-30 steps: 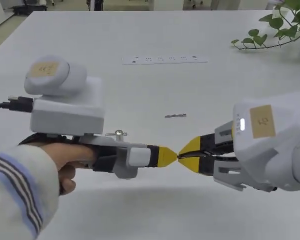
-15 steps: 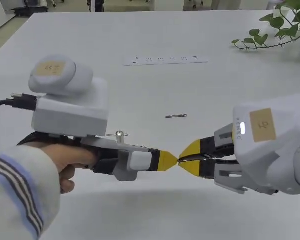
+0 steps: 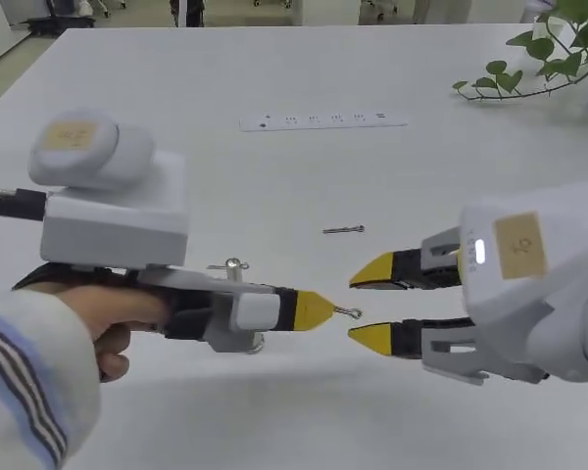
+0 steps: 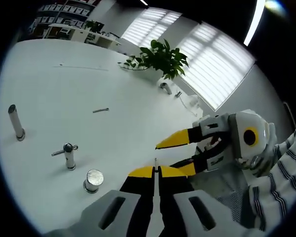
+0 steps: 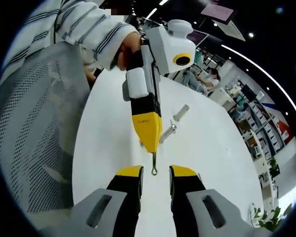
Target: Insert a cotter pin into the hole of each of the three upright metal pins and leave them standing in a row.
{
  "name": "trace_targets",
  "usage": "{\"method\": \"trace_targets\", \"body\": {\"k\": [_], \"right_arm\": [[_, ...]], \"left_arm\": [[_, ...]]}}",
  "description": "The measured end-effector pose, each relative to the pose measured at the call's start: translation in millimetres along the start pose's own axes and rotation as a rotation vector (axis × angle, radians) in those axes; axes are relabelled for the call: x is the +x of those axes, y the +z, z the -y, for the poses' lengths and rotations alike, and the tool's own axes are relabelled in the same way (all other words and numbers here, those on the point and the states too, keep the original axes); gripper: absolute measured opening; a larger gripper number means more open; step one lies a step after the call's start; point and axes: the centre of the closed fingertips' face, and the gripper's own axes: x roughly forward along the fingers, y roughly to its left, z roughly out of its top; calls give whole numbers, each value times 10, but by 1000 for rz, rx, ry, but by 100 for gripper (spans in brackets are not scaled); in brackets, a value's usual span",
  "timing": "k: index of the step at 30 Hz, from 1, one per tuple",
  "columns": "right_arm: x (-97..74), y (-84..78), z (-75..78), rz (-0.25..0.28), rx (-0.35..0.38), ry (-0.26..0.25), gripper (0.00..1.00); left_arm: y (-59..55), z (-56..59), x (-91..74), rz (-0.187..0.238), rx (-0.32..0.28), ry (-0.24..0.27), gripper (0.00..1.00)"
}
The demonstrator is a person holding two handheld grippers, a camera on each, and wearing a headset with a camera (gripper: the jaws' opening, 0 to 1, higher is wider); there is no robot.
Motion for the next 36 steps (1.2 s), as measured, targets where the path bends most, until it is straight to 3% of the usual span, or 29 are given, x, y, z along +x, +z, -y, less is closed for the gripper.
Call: {"method": "trace_targets", "body": {"k": [2, 5, 7, 10, 12, 15, 18, 21, 25, 29, 36], "right_arm": [[-7, -5, -6, 19, 72, 21, 30], [-24, -33, 7, 56, 244, 67, 44], [-42, -59, 48, 63, 281, 71, 50], [-60, -62, 41, 95, 361, 122, 57], [-74, -41, 4, 118, 422, 173, 61], [-112, 44, -106, 176, 524, 290, 61], [-145, 125, -151, 218, 570, 342, 61], [-160, 165, -136, 251, 588, 355, 57], [-176, 190, -163, 264, 586, 383, 41], [-185, 209, -209, 264, 562, 405, 30], [-202, 283, -265, 289, 535, 429, 15]], "left_arm": [[29, 0, -24, 13, 38, -7, 0], [63, -3, -67, 24, 103, -8, 0], [86, 0, -85, 36, 138, -15, 0], [93, 26, -116, 39, 192, -26, 0], [89, 42, -126, 39, 259, -34, 0], [82, 103, -146, 44, 332, -62, 0], [79, 146, -167, 47, 401, -77, 0], [59, 176, -187, 45, 476, -90, 0], [38, 255, -209, 55, 606, -126, 0], [48, 349, -245, 79, 637, -168, 0], [-11, 416, -263, 62, 665, -213, 0]]}}
